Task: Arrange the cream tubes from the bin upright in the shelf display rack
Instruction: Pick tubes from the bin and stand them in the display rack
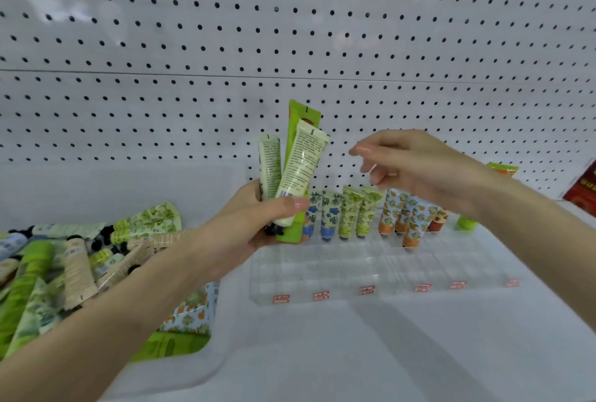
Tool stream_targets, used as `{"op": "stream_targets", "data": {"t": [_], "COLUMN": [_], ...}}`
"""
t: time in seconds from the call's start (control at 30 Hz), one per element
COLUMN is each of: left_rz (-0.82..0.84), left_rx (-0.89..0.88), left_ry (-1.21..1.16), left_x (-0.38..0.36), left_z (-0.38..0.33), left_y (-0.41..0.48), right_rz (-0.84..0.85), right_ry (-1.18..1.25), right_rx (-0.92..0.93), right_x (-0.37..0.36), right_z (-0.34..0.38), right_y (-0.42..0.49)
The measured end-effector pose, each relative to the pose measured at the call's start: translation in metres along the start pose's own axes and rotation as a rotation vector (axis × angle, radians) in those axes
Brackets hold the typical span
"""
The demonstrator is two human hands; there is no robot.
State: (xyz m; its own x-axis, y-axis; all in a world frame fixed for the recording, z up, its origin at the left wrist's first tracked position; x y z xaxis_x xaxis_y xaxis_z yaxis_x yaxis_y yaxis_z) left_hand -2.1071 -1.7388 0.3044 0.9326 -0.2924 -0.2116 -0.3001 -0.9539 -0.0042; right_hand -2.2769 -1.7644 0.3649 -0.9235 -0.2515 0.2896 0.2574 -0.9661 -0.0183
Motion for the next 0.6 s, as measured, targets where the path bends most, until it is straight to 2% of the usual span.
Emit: {"op": "stream_targets", "data": {"t": [0.1, 0.3, 0.6], "left_rz": [0.015, 0.091, 0.127], "left_rx": [-0.011, -0.076, 0.044], "left_ry": [0.054, 0.231, 0.107], "left_x": [-0.003, -0.015, -0.016], "left_z": [-0.001, -0.006, -0.001], "left_y": [-0.001, -0.006, -0.010], "right_rz": [0.025, -0.097, 0.024], "right_ry": [0.107, 0.154, 0.302], "right_rx": [-0.060, -0.052, -0.059], "right_x": [-0.039, -0.064, -0.065], "right_z": [-0.002, -0.005, -0.008], "right_y": [-0.014, -0.015, -0.012]}}
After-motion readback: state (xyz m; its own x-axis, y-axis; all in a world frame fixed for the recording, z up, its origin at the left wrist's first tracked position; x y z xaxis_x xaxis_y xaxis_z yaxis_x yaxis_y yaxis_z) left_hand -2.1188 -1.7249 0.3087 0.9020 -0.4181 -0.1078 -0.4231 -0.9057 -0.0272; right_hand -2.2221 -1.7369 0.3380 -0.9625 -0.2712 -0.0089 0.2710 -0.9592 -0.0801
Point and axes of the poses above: each hand's wrist, its own y-axis towards the middle knuckle, its own x-axis out of the back of the hand, z = x × y, the point moved 9 cm from there along y, towards the middle knuckle
